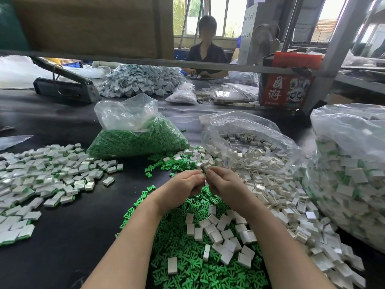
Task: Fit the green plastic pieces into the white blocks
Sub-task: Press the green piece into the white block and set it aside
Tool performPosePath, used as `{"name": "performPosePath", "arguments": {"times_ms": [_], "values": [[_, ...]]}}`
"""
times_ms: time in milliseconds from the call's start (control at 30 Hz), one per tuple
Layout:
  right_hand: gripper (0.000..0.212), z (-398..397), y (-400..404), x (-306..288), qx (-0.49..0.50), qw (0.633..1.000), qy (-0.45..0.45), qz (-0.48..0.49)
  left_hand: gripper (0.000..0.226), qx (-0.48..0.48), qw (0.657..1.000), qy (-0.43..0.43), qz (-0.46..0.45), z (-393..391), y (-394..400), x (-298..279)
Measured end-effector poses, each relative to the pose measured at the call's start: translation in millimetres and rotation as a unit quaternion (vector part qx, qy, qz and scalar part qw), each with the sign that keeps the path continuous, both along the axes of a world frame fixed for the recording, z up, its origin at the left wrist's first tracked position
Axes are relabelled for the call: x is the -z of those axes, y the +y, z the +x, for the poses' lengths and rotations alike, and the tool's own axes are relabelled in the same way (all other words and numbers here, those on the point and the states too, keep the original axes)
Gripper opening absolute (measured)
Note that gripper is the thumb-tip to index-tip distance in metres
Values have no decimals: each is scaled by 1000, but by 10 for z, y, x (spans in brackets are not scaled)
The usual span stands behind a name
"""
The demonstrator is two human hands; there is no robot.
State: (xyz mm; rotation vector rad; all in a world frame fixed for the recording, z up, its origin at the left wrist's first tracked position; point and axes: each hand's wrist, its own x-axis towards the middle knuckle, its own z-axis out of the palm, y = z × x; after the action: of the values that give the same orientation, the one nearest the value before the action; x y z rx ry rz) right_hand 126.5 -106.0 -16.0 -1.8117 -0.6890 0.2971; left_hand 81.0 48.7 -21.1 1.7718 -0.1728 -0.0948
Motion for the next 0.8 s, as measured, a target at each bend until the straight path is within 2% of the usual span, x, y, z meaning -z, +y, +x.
{"name": "performPosePath", "arguments": {"times_ms": [100,233,367,500,700,800], "values": [[36,18,8,37,0,1000,-8,-10,23,0,1000,6,19,-3,10,13],[52,32,-13,52,-17,1000,4,-21,28,12,998,4,54,-5,47,19],[48,48,-57,36,-34,999,22,-21,23,17,997,5,69,5,54,13],[35,59,-88,21,-45,998,32,-22,24,32,997,5,69,12,51,6],[35,33,-101,-25,-36,998,6,-50,24,30,996,8,83,-7,51,-1],[37,28,-102,-42,-36,999,23,-22,23,35,997,9,64,-16,44,-30]]}}
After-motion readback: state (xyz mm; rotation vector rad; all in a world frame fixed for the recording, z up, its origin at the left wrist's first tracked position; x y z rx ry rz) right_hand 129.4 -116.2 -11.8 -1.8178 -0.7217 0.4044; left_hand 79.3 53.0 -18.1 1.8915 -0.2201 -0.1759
